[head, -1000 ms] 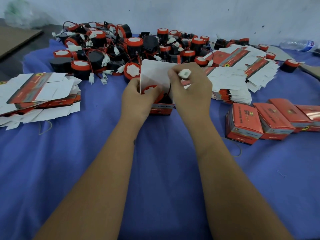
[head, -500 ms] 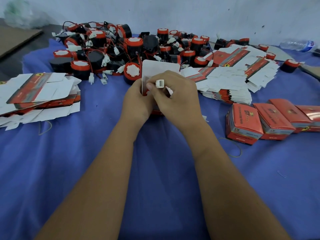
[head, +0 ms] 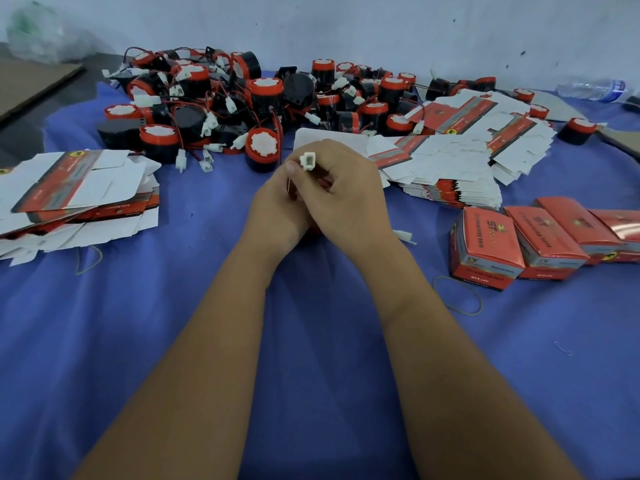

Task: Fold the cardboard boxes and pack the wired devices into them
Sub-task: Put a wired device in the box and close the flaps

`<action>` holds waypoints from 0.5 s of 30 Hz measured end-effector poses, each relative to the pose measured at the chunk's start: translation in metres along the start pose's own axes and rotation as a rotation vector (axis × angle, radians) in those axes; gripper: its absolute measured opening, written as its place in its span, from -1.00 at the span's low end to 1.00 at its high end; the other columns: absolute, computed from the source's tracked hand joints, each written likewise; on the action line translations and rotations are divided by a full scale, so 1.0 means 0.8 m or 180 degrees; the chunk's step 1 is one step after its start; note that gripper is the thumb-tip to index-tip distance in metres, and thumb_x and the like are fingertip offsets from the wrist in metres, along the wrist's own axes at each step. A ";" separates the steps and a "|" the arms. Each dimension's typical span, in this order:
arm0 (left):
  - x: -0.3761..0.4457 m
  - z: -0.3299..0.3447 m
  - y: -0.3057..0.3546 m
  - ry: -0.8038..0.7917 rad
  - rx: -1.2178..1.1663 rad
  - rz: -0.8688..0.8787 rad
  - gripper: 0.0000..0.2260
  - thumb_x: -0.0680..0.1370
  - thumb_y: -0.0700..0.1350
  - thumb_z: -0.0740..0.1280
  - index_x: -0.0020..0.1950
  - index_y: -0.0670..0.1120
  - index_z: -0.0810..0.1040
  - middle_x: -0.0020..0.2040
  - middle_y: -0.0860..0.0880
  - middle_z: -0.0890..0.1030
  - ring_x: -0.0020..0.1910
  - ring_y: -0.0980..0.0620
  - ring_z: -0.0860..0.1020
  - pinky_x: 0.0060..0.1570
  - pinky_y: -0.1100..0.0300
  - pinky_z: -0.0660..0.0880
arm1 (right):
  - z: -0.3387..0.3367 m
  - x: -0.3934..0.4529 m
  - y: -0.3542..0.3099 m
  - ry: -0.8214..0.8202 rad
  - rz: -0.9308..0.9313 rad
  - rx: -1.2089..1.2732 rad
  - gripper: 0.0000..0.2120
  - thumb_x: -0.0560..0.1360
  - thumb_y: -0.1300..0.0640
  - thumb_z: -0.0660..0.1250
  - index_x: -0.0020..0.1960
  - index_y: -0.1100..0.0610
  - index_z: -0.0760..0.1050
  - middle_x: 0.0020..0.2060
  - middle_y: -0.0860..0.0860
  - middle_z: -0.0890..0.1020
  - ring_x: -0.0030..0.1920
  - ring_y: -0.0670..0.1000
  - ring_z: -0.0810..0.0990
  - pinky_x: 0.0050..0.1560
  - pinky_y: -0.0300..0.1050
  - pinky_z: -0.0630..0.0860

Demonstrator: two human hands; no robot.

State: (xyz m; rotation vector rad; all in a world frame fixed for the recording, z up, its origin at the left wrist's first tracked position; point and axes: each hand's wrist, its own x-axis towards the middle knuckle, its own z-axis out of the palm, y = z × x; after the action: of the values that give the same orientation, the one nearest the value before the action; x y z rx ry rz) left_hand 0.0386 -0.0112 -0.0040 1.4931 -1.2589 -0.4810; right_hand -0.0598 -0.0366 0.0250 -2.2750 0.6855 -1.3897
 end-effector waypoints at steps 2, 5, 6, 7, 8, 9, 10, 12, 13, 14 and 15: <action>0.003 0.000 -0.002 -0.0104 -0.0086 -0.0217 -0.72 0.51 -0.04 0.39 0.21 -0.01 0.51 0.00 0.13 0.62 0.02 0.15 0.59 -0.06 0.36 0.48 | -0.005 0.003 0.008 0.0325 0.0219 -0.0038 -0.89 0.52 0.26 0.34 -0.13 0.30 0.58 -0.16 0.10 0.59 -0.15 0.02 0.51 -0.13 -0.12 0.45; 0.000 -0.001 -0.005 -0.0240 -0.0407 -0.0254 -0.25 0.24 0.15 0.53 0.40 0.05 0.41 0.21 0.13 0.60 0.16 0.17 0.58 0.10 0.24 0.54 | -0.015 0.007 0.022 0.0745 0.0520 -0.0193 -0.87 0.50 0.26 0.37 -0.16 0.31 0.60 -0.15 0.12 0.50 -0.13 0.02 0.44 -0.13 -0.16 0.42; 0.001 -0.001 -0.006 -0.0227 -0.0450 -0.0248 -0.19 0.20 0.16 0.56 0.41 0.07 0.38 0.23 0.14 0.59 0.17 0.19 0.57 0.09 0.25 0.54 | -0.019 0.007 0.025 0.0832 0.0625 -0.0250 -0.88 0.50 0.23 0.38 -0.15 0.28 0.62 -0.17 0.11 0.48 -0.12 0.04 0.43 -0.10 -0.12 0.42; 0.000 -0.001 -0.007 -0.0185 -0.0459 -0.0287 -0.19 0.20 0.14 0.57 0.41 0.09 0.37 0.23 0.16 0.58 0.17 0.20 0.56 0.09 0.26 0.54 | -0.024 0.007 0.026 0.0888 0.0711 -0.0296 -0.89 0.51 0.21 0.38 -0.12 0.24 0.63 -0.20 0.07 0.49 -0.11 0.06 0.43 -0.08 -0.09 0.42; 0.001 -0.001 -0.009 -0.0143 -0.0478 -0.0333 -0.23 0.23 0.10 0.56 0.40 0.10 0.36 0.22 0.16 0.57 0.17 0.20 0.55 0.09 0.25 0.54 | -0.029 0.006 0.026 0.0904 0.0745 -0.0328 -0.91 0.51 0.19 0.37 -0.09 0.18 0.65 -0.23 0.00 0.51 -0.10 0.05 0.44 -0.05 -0.09 0.42; 0.001 -0.002 -0.010 -0.0106 -0.0469 -0.0376 -0.28 0.27 0.05 0.54 0.39 0.10 0.36 0.21 0.15 0.57 0.17 0.18 0.55 0.10 0.22 0.54 | -0.033 0.007 0.026 0.0863 0.0805 -0.0238 -0.91 0.52 0.19 0.36 -0.06 0.14 0.65 -0.23 -0.05 0.54 -0.08 0.05 0.46 -0.03 -0.10 0.43; 0.002 -0.003 -0.011 -0.0089 -0.0490 -0.0409 -0.32 0.30 0.00 0.52 0.38 0.11 0.36 0.21 0.13 0.57 0.17 0.16 0.55 0.10 0.18 0.55 | -0.036 0.008 0.024 0.0780 0.0903 -0.0053 -0.90 0.53 0.20 0.35 -0.05 0.10 0.65 -0.21 -0.06 0.58 -0.05 0.06 0.50 0.00 -0.10 0.46; 0.004 -0.003 -0.015 -0.0089 -0.0503 -0.0481 -0.42 0.37 -0.07 0.50 0.35 0.12 0.38 0.18 0.12 0.58 0.15 0.15 0.56 0.06 0.19 0.54 | -0.039 0.009 0.020 0.0511 0.1062 0.0540 -0.88 0.53 0.19 0.31 -0.08 0.12 0.63 -0.18 0.02 0.63 0.00 0.10 0.56 0.08 -0.06 0.51; 0.005 -0.003 -0.015 -0.0077 -0.0505 -0.0514 -0.46 0.41 -0.11 0.49 0.33 0.12 0.40 0.16 0.13 0.59 0.12 0.17 0.57 0.02 0.22 0.53 | -0.040 0.010 0.018 0.0363 0.1102 0.0934 -0.82 0.53 0.15 0.25 -0.09 0.16 0.62 -0.18 0.07 0.64 0.00 0.07 0.58 0.12 -0.10 0.50; 0.005 -0.003 -0.015 -0.0062 -0.0513 -0.0549 -0.50 0.44 -0.14 0.47 0.32 0.11 0.42 0.13 0.14 0.60 0.10 0.19 0.57 -0.01 0.25 0.52 | -0.041 0.009 0.016 0.0227 0.1172 0.1316 -0.74 0.55 0.10 0.18 -0.09 0.19 0.62 -0.18 0.11 0.64 0.00 0.01 0.59 0.15 -0.22 0.47; 0.006 -0.003 -0.015 -0.0040 -0.0541 -0.0587 -0.53 0.46 -0.16 0.46 0.31 0.10 0.43 0.12 0.14 0.61 0.08 0.19 0.58 -0.02 0.26 0.52 | -0.042 0.009 0.015 0.0145 0.1274 0.1556 -0.65 0.59 0.06 0.12 -0.09 0.19 0.63 -0.18 0.12 0.66 0.00 -0.08 0.60 0.14 -0.37 0.41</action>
State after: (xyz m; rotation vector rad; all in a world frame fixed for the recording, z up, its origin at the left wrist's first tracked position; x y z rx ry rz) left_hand 0.0478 -0.0157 -0.0122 1.4691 -1.0666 -0.7025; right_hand -0.0896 -0.0529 0.0377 -1.6288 0.6788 -1.2485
